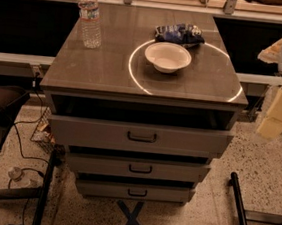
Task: Pick water bottle
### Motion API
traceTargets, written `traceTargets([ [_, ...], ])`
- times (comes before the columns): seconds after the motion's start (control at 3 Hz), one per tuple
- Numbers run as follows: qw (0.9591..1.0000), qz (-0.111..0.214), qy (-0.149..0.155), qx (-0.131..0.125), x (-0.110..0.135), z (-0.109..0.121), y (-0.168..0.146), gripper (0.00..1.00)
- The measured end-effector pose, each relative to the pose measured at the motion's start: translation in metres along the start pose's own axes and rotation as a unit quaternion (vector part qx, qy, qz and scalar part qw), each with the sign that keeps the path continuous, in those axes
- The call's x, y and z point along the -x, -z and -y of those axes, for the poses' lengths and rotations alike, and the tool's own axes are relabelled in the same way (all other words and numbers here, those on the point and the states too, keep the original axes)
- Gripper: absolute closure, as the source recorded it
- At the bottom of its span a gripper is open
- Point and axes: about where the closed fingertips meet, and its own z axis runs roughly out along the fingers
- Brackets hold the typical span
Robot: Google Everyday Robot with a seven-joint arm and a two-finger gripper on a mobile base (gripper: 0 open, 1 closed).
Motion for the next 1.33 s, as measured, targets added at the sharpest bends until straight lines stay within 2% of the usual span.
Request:
traceTargets([
  [0.33,1.0,0.0,0.0,0.0,0.0,0.0,0.0,0.0],
  [0.67,0.999,0.033,-0.007,-0.027,0.01,0.015,-0.004,0.0],
  [1.0,0.9917,0.11,-0.026,-0.061,0.027,0.042,-0.015,0.0],
  [1.33,0.9671,0.232,-0.059,-0.086,0.051,0.086,-0.032,0.0],
])
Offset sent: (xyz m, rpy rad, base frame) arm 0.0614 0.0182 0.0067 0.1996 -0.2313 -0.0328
